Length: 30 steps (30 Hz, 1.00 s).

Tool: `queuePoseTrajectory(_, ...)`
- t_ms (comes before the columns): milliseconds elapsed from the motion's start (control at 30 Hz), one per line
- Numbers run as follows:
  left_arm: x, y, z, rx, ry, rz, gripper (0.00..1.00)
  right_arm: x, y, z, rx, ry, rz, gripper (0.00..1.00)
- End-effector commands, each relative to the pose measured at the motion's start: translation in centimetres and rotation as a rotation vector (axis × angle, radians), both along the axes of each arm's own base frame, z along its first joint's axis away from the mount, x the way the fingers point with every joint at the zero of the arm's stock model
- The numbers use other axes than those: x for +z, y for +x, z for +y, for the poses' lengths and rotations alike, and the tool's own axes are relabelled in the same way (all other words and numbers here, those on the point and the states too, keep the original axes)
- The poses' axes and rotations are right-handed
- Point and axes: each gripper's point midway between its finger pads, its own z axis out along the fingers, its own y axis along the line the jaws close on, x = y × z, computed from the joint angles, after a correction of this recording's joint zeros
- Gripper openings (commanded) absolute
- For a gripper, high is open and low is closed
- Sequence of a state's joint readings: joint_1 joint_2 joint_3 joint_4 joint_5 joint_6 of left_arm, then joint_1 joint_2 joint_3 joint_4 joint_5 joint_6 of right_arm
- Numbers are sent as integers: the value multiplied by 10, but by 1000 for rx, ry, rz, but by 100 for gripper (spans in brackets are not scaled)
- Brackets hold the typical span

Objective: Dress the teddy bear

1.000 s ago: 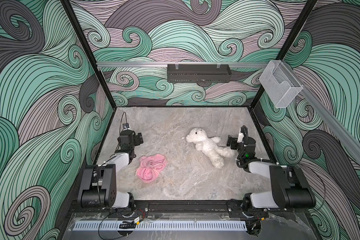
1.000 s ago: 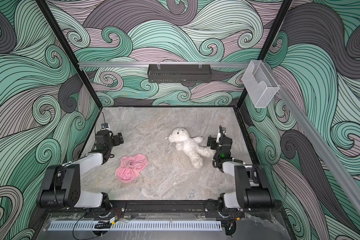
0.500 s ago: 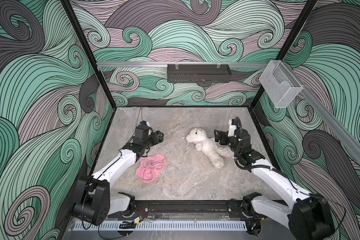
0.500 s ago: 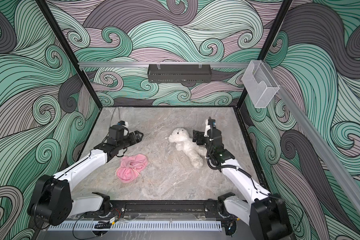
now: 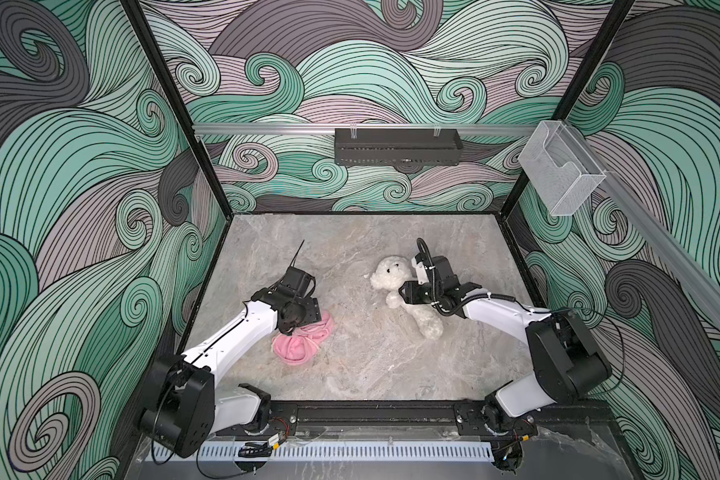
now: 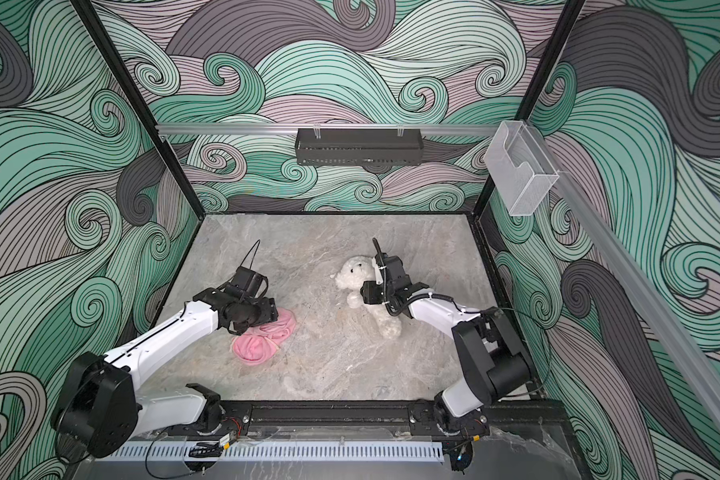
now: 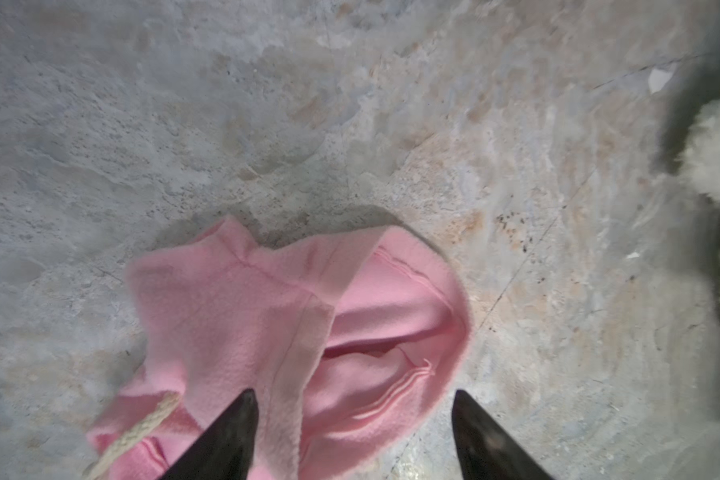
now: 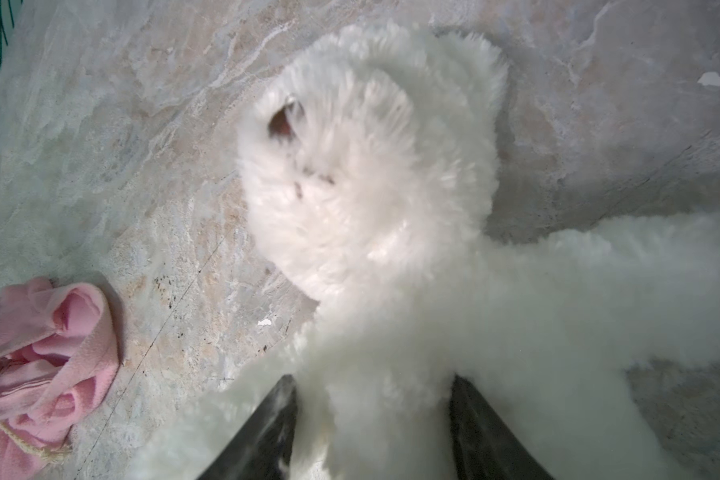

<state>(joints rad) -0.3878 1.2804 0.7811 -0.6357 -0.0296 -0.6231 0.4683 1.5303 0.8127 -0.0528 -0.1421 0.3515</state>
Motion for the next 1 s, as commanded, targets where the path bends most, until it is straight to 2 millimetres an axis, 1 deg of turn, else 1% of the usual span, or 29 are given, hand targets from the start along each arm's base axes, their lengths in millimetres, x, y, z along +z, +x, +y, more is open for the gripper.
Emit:
queuePoseTrajectory(0, -4, 16, 1, -35, 75, 34, 69, 5, -12, -7, 7, -18, -19, 61)
queuePoseTrajectory(67, -19, 26, 1, -63, 134, 95, 57, 17, -13, -9, 16, -22, -55, 62)
queuePoseTrajectory(100, -23, 30, 0, -76, 151, 113, 54, 21, -13, -9, 19, -20, -64, 63)
queuePoseTrajectory(167, -37, 38, -2, -98, 182, 147, 50, 27, -15, -10, 20, -12, -77, 64)
queuePoseTrajectory(233, -41, 47, 0, -107, 229, 146, 46, 29, -16, -10, 21, -5, -83, 64)
queuePoseTrajectory(300, -42, 55, 2, -111, 265, 132, 43, 29, -17, -9, 23, 0, -85, 65)
queuePoseTrajectory(333, -43, 58, 2, -115, 277, 128, 39, 31, -17, -9, 27, 2, -88, 65)
queuePoseTrajectory(467, -47, 66, -1, -146, 291, 109, 19, 37, -18, -9, 33, -2, -97, 65)
queuePoseTrajectory(567, -39, 79, -15, -189, 255, 51, 7, 46, -18, -11, 32, -4, -116, 65)
queuePoseTrajectory(600, -34, 87, -23, -207, 227, 19, 5, 49, -18, -11, 32, -4, -122, 65)
queuePoseTrajectory(633, -28, 95, -35, -239, 180, -20, 2, 51, -18, -12, 31, -4, -127, 65)
queuePoseTrajectory(700, -7, 115, -82, -384, 17, -129, 1, 61, -18, -13, 29, -2, -146, 66)
queuePoseTrajectory(733, 5, 121, -111, -474, -58, -172, 1, 66, -18, -14, 25, 0, -158, 66)
queuePoseTrajectory(800, 24, 128, -160, -645, -116, -233, 2, 76, -18, -16, 14, 3, -186, 66)
queuePoseTrajectory(833, 30, 128, -180, -733, -125, -235, 3, 81, -18, -18, 8, 4, -200, 66)
queuePoseTrajectory(867, 34, 126, -193, -788, -122, -223, 7, 85, -18, -20, 1, 3, -214, 66)
queuePoseTrajectory(900, 35, 125, -195, -803, -114, -208, 16, 88, -19, -22, -2, 1, -223, 66)
queuePoseTrajectory(933, 38, 127, -191, -785, -98, -205, 30, 90, -21, -22, 0, 5, -230, 66)
queuePoseTrajectory(967, 41, 127, -182, -753, -78, -217, 38, 92, -23, -21, 10, 13, -235, 66)
